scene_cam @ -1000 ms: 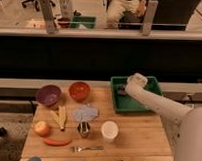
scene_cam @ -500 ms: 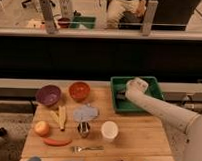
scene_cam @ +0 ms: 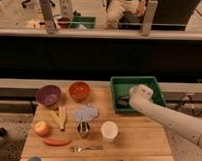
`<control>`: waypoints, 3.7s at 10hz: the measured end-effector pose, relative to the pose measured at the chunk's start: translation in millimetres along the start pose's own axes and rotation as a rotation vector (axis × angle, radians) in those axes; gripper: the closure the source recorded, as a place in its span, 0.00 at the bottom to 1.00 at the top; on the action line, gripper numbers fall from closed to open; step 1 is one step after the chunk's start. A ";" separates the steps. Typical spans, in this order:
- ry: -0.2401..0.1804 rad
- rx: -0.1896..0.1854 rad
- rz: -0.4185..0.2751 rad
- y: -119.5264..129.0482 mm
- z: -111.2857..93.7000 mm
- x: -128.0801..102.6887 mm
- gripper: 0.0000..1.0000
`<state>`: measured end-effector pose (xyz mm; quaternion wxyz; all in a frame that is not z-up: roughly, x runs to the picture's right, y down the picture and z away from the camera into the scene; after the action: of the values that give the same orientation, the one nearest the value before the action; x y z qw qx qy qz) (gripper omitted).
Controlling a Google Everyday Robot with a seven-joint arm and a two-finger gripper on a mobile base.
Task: Wipe tray with brush
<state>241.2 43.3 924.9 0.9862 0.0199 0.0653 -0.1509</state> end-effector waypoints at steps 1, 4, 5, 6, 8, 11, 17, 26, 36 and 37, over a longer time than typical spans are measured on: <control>0.009 -0.001 0.002 2.2 -0.4 4.0 0.98; 0.058 -0.015 0.014 12.9 8.6 27.8 0.98; 0.080 -0.019 0.016 14.1 12.8 37.6 0.98; 0.098 -0.022 0.016 15.0 15.9 45.2 0.98; 0.146 -0.033 0.020 19.8 22.4 67.4 0.98; 0.174 -0.030 0.029 16.3 23.4 83.0 0.98; 0.011 0.023 0.083 -37.3 -12.0 31.3 0.98; -0.041 0.034 0.234 -20.9 -38.1 88.3 0.79; -0.213 0.041 0.243 -27.8 -52.6 70.8 0.20; -0.219 0.041 0.238 -29.6 -50.8 67.3 0.20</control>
<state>289.7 -1.8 864.9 0.9977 0.0310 -0.0483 -0.0353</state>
